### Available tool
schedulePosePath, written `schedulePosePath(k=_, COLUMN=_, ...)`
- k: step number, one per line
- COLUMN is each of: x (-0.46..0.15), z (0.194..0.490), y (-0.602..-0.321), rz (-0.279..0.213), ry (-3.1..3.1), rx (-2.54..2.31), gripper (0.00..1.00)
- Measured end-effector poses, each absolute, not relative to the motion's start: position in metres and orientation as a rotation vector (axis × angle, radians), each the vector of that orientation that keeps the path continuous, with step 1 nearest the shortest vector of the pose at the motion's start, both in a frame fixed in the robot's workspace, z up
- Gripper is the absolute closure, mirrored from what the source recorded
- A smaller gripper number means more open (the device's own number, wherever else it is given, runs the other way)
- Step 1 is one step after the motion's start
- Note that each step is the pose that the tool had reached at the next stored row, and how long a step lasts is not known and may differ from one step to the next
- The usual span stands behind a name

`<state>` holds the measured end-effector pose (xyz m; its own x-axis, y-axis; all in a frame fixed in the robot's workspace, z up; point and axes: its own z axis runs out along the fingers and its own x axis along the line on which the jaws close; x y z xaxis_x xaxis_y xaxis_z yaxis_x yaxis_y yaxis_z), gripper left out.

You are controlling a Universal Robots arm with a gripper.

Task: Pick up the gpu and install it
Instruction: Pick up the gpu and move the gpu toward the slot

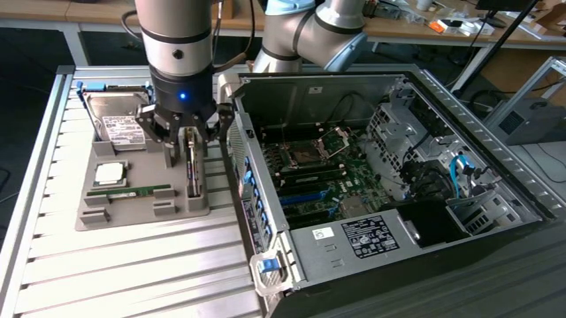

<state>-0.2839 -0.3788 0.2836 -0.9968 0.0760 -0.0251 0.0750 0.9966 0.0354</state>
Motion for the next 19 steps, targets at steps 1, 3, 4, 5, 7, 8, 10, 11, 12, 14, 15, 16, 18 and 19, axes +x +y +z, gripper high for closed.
schedulePosePath(k=1, x=-0.2839, z=0.2832, y=-0.3788, rz=0.054, ry=3.112, rx=0.118, gripper=0.50)
schedulePosePath(k=3, x=-0.2839, z=0.2825, y=-0.3788, rz=0.054, ry=3.113, rx=0.118, gripper=0.50)
schedulePosePath(k=4, x=-0.2839, z=0.2821, y=-0.3788, rz=0.054, ry=3.112, rx=0.118, gripper=0.50)
schedulePosePath(k=5, x=-0.2839, z=0.2818, y=-0.3788, rz=0.054, ry=3.113, rx=0.118, gripper=0.50)
schedulePosePath(k=7, x=-0.2839, z=0.2806, y=-0.3788, rz=0.054, ry=3.112, rx=0.118, gripper=0.50)
schedulePosePath(k=8, x=-0.2839, z=0.2803, y=-0.3788, rz=0.054, ry=3.112, rx=0.118, gripper=0.50)
schedulePosePath(k=10, x=-0.2839, z=0.2796, y=-0.3788, rz=0.054, ry=3.112, rx=0.118, gripper=0.50)
schedulePosePath(k=11, x=-0.2839, z=0.2792, y=-0.3788, rz=0.054, ry=3.112, rx=0.118, gripper=0.50)
schedulePosePath(k=12, x=-0.2839, z=0.2789, y=-0.3788, rz=0.054, ry=3.112, rx=0.118, gripper=0.50)
schedulePosePath(k=14, x=-0.2839, z=0.2779, y=-0.3788, rz=0.054, ry=3.112, rx=0.118, gripper=0.50)
schedulePosePath(k=15, x=-0.2839, z=0.2771, y=-0.3788, rz=0.054, ry=3.112, rx=0.118, gripper=0.50)
schedulePosePath(k=16, x=-0.2839, z=0.2767, y=-0.3788, rz=0.054, ry=3.112, rx=0.118, gripper=0.50)
schedulePosePath(k=18, x=-0.2839, z=0.2752, y=-0.3788, rz=0.054, ry=3.112, rx=0.118, gripper=0.50)
schedulePosePath(k=19, x=-0.2839, z=0.2748, y=-0.3788, rz=0.054, ry=3.112, rx=0.118, gripper=0.50)
